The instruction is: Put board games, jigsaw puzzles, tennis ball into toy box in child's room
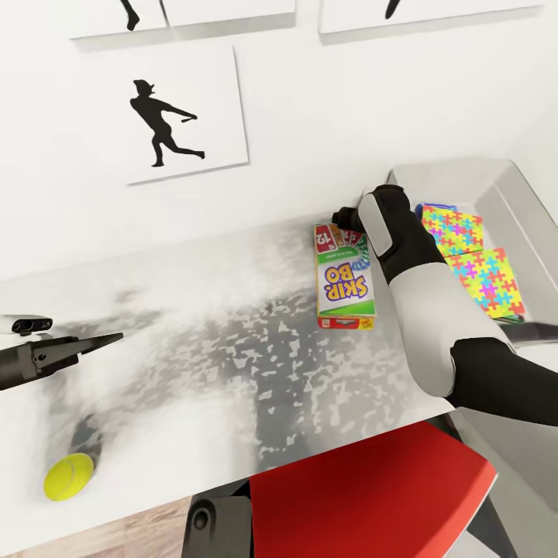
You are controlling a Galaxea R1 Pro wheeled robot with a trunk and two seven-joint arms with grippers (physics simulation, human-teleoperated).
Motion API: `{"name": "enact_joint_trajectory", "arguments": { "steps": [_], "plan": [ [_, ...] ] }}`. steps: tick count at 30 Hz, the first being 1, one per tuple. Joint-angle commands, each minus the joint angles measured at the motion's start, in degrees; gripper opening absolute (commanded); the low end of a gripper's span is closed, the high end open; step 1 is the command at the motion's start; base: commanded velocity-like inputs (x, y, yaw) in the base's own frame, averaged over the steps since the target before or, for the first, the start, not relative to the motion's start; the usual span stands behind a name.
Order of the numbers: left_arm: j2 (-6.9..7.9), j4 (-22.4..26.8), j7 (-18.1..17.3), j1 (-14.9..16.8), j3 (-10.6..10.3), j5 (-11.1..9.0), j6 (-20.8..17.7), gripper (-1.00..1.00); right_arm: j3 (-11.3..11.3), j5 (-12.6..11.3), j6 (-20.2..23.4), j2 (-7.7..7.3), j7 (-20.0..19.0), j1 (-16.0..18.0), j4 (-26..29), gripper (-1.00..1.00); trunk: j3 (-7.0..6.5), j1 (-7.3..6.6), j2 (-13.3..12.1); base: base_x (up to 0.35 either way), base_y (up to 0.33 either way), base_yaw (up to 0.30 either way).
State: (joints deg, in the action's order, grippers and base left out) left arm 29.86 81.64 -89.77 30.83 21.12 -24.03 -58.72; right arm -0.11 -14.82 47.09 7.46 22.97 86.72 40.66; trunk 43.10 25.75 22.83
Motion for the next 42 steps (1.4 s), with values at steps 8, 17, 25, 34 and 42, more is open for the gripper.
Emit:
{"name": "enact_joint_trajectory", "arguments": {
  "steps": [8, 17, 25, 34, 42],
  "plan": [
    [0.02, 0.0, -0.2, 0.0, 0.0, 0.0, -0.6, 1.00, 0.0, -0.6, 0.1, 0.01, 0.5, 0.0, 0.0, 1.00, 0.07, 0.03, 0.1, -0.010, 0.015, 0.000],
    [-0.04, 0.0, -0.2, 0.0, -0.1, 0.0, -0.6, 1.00, 0.0, -0.6, 0.1, -0.03, 0.5, -0.1, 0.0, 1.00, 0.07, 0.03, 0.1, -0.041, 0.030, 0.000],
    [-0.06, 0.0, -0.2, 0.0, -0.1, 0.0, -0.6, 1.00, 0.0, -0.6, 0.1, -0.07, 0.5, -0.1, 0.0, 1.00, 0.07, 0.03, 0.1, -0.077, 0.012, 0.000],
    [-0.07, 0.0, -0.2, 0.0, -0.1, 0.0, -0.6, 1.00, 0.0, -0.7, 0.1, -0.13, 0.5, -0.1, 0.0, 1.00, 0.07, 0.03, 0.1, -0.087, 0.057, 0.000],
    [0.02, 0.0, -0.2, 0.0, -0.1, 0.0, -0.6, 1.00, -0.4, -0.7, 0.1, -0.16, 0.4, -0.3, 0.1, 1.00, 0.07, 0.03, 0.1, -0.154, 0.121, 0.000]
  ]
}}
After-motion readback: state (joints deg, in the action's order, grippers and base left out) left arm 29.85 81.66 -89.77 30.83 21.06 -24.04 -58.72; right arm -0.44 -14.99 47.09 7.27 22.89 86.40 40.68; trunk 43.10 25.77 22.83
